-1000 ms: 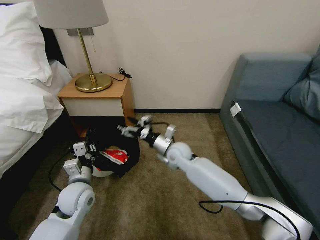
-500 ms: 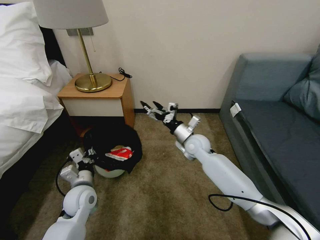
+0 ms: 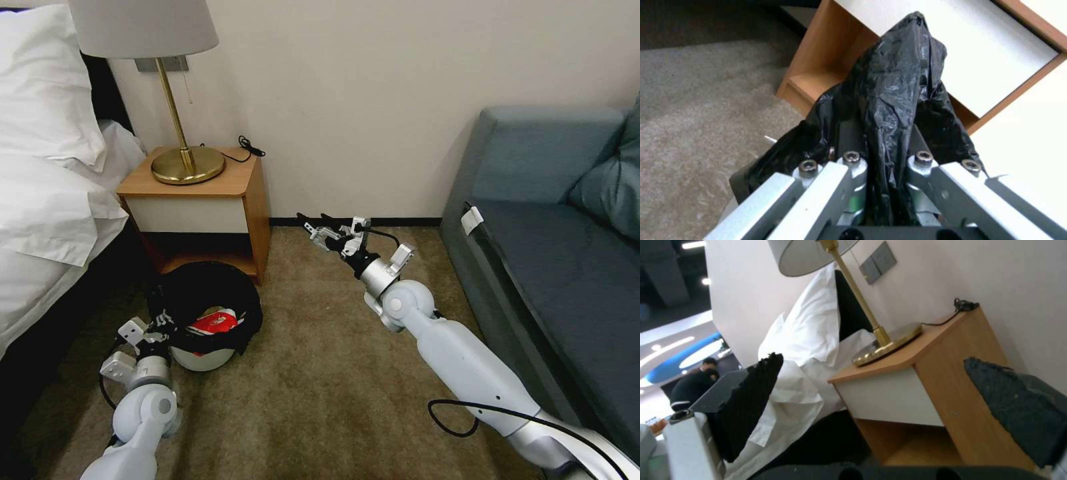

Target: Pick up the trash bin, then pick up the garbage on the floor and place it into the trash bin.

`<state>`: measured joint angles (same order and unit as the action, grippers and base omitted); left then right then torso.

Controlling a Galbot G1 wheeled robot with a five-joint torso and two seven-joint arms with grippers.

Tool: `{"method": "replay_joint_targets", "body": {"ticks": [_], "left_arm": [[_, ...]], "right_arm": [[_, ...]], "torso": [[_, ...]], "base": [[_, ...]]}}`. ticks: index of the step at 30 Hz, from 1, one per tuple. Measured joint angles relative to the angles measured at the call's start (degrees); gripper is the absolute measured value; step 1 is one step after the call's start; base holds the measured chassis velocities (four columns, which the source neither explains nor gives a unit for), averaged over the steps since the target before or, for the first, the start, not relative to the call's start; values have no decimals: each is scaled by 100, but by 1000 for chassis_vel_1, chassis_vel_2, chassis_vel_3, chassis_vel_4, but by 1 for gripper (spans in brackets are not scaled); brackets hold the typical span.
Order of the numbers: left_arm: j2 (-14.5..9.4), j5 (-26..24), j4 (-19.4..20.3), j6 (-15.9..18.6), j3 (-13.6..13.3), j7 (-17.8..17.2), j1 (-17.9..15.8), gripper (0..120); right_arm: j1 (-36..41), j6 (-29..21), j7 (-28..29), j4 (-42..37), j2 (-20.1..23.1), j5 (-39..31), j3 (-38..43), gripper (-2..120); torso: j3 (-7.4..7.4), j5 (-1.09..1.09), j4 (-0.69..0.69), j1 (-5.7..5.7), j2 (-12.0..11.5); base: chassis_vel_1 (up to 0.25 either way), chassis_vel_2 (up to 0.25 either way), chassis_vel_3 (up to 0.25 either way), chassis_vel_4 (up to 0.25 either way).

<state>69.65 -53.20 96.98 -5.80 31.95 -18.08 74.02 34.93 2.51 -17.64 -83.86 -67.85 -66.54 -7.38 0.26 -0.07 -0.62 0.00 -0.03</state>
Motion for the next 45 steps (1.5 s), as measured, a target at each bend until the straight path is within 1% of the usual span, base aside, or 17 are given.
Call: {"method": "replay_joint_targets", "body": {"ticks": [9,12,13,16,19,21,22,23,27,29,30,32,34,38,39,42,45], "left_arm": [[-100,35,-4,13,98,1,248,5],[-118,58,15,69,153,-7,365,22],[-118,58,15,69,153,-7,365,22],[-116,106,117,83,213,-31,431,35],[-112,133,134,83,222,-41,463,41],[-94,151,146,84,243,-62,491,53],[-94,151,146,84,243,-62,491,53],[-87,188,152,83,245,-65,503,61],[-68,246,202,81,241,-74,521,70],[-48,387,321,67,216,-81,560,84],[-48,387,321,67,216,-81,560,84],[-45,566,433,67,190,-93,614,94],[-45,690,514,67,183,-105,651,98],[-45,1039,704,67,179,-151,732,100],[-62,1292,861,82,189,-202,782,100],[-81,1461,978,107,204,-245,811,100],[-152,1822,1294,234,221,-373,888,100]], "right_arm": [[16,0,-4,92,-42,18,1,100],[16,-5,-4,96,-74,21,-10,100],[16,-5,-4,96,-74,21,-10,100],[23,-20,-4,96,-92,25,-33,100],[32,-27,-4,91,-95,26,-27,100],[74,-29,-4,78,-70,35,1,100],[74,-29,-4,78,-70,35,1,100],[119,-29,-8,61,-38,52,21,100],[196,-28,-22,31,6,86,64,100],[281,-10,-30,-28,51,104,148,100],[281,-10,-30,-28,51,104,148,100],[343,8,-23,-97,120,101,192,100],[375,30,-8,-139,159,101,215,100],[454,68,85,-238,237,116,287,100],[518,78,206,-315,293,136,354,100],[560,85,268,-357,331,161,396,100],[725,99,470,-515,485,231,547,100]], "torso": [[-1,2,4,0,0],[0,-3,2,0,0],[0,-3,2,0,0],[0,0,0,0,0],[0,-1,2,0,0],[0,0,3,0,0],[0,0,3,0,0],[0,0,2,0,0],[0,1,2,0,0],[0,2,2,0,0],[0,2,2,0,0],[0,1,2,0,0],[0,1,2,0,0],[0,1,2,0,0],[0,2,3,0,0],[0,1,3,0,0],[-1,2,2,0,0]], "base": [[0,0,0,0],[0,0,0,0],[0,0,0,0],[0,0,0,0],[0,0,0,0],[0,0,0,0],[0,0,0,0],[0,0,0,0],[0,0,0,0],[0,0,0,0],[0,0,0,0],[0,0,0,0],[0,0,0,0],[0,0,0,0],[0,0,0,0],[0,0,0,0],[0,0,0,0]]}}
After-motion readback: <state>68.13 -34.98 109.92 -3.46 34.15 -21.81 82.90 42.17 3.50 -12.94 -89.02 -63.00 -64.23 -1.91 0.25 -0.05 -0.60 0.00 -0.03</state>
